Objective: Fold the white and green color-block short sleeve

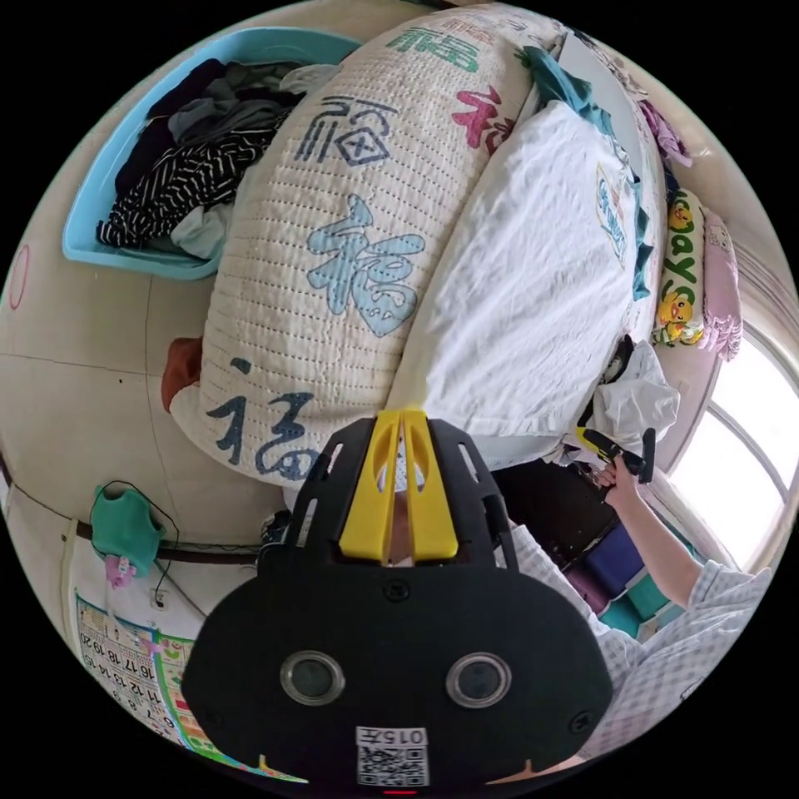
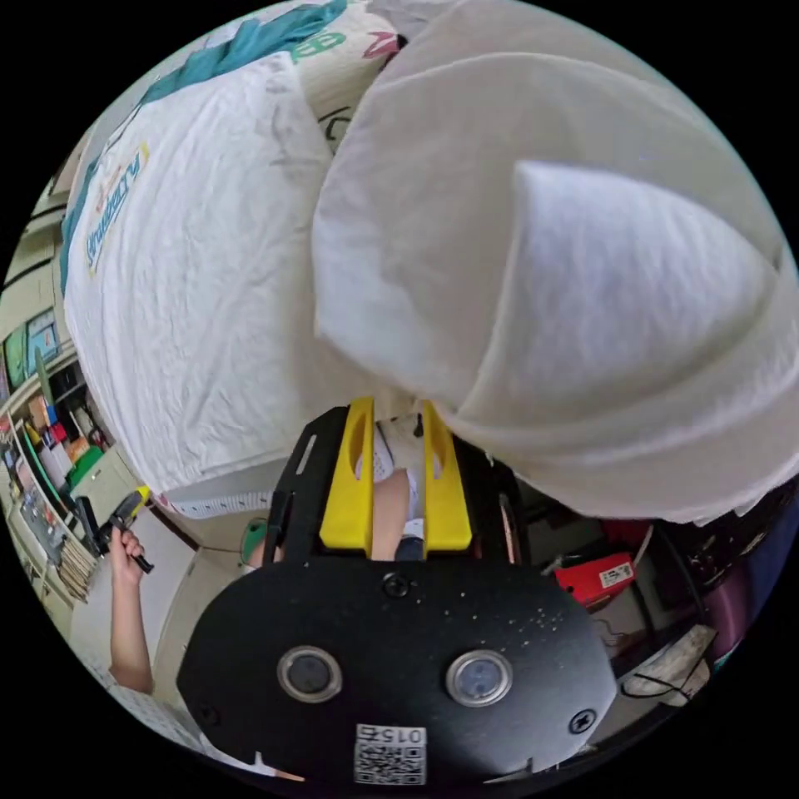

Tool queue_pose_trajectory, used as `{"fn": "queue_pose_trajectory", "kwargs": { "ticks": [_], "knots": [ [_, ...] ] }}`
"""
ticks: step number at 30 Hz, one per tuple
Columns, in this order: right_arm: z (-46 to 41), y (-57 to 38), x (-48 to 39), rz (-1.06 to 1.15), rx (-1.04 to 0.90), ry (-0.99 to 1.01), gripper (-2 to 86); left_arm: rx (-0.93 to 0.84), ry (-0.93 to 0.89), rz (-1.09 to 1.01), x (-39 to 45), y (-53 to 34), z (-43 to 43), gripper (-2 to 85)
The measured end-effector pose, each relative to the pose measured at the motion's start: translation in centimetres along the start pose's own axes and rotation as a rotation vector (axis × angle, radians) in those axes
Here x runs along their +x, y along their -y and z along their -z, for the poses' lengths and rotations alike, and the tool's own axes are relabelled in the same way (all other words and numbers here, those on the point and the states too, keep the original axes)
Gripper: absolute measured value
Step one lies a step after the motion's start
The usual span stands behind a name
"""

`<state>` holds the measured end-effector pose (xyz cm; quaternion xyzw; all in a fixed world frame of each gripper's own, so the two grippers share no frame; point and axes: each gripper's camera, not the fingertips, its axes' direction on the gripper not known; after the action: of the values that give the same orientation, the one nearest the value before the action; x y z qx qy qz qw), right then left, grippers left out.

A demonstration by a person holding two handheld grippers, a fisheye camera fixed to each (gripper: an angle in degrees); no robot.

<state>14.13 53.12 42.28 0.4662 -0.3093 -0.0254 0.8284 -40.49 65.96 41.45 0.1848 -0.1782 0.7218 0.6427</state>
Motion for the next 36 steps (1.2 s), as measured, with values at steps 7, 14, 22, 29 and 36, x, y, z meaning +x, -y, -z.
{"fn": "queue_pose_trajectory", "kwargs": {
  "ticks": [7, 14, 22, 29, 36],
  "knots": [
    [-3.0, 3.8, -0.9, 0.027, -0.102, -0.066, 1.2, -0.037, -0.09, -0.03, 1.0, 0.3, -1.3, 2.1],
    [-3.5, 4.0, -1.8, 0.093, -0.1, -0.089, -0.9, -0.034, -0.028, -0.062, 1.7, -1.1, 0.4, -0.7],
    [-6.9, 5.1, -3.4, 0.121, -0.177, -0.183, -0.9, -0.074, 0.006, -0.023, 0.8, -3.8, -0.1, -0.8],
    [-10.1, 7.5, -4.6, 0.085, -0.318, -0.181, 1.6, -0.124, 0.031, 0.038, 1.4, -5.1, -1.3, -0.4],
    [-8.3, 9.3, -6.1, 0.119, -0.343, -0.158, 5.1, 0.035, -0.08, 0.123, 0.8, -4.4, 4.9, 1.7]
  ]
}}
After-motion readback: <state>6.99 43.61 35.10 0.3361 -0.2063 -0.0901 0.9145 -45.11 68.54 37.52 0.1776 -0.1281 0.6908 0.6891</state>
